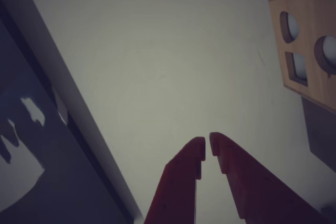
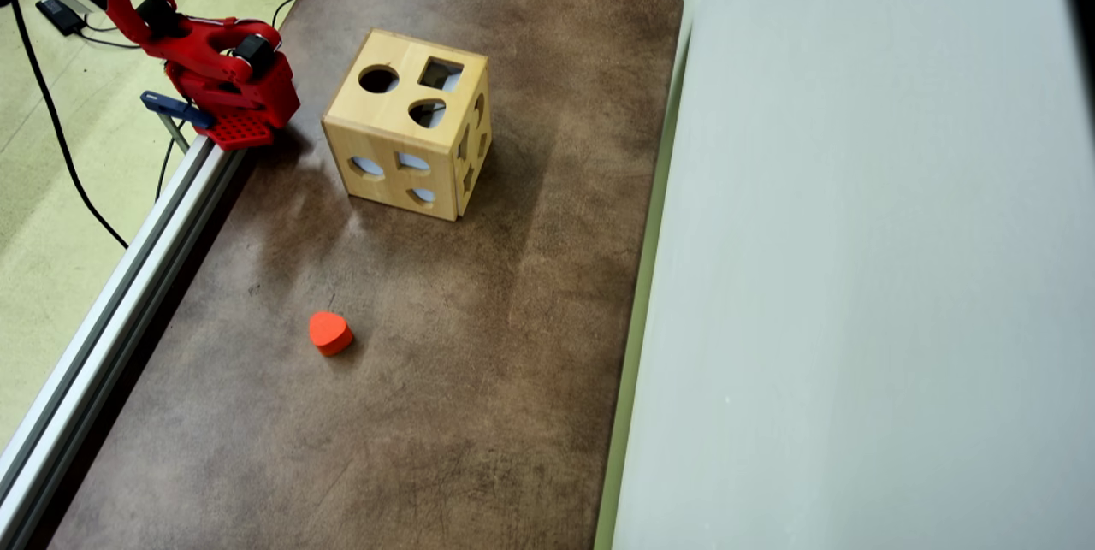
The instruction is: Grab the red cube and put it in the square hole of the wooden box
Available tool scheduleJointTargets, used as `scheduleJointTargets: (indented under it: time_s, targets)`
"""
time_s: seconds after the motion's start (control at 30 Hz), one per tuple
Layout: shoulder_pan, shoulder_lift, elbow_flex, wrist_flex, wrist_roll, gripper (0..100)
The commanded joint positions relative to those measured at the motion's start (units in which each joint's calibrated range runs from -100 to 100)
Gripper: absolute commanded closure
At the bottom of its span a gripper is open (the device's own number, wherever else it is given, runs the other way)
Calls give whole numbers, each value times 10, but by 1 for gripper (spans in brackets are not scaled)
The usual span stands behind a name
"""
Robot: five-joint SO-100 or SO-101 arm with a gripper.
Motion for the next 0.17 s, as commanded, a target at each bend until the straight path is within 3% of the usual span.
scheduleJointTargets:
  time_s: [0.0,0.13]
  targets:
    - [-2,3,3,5,4,97]
    - [-2,3,3,5,4,97]
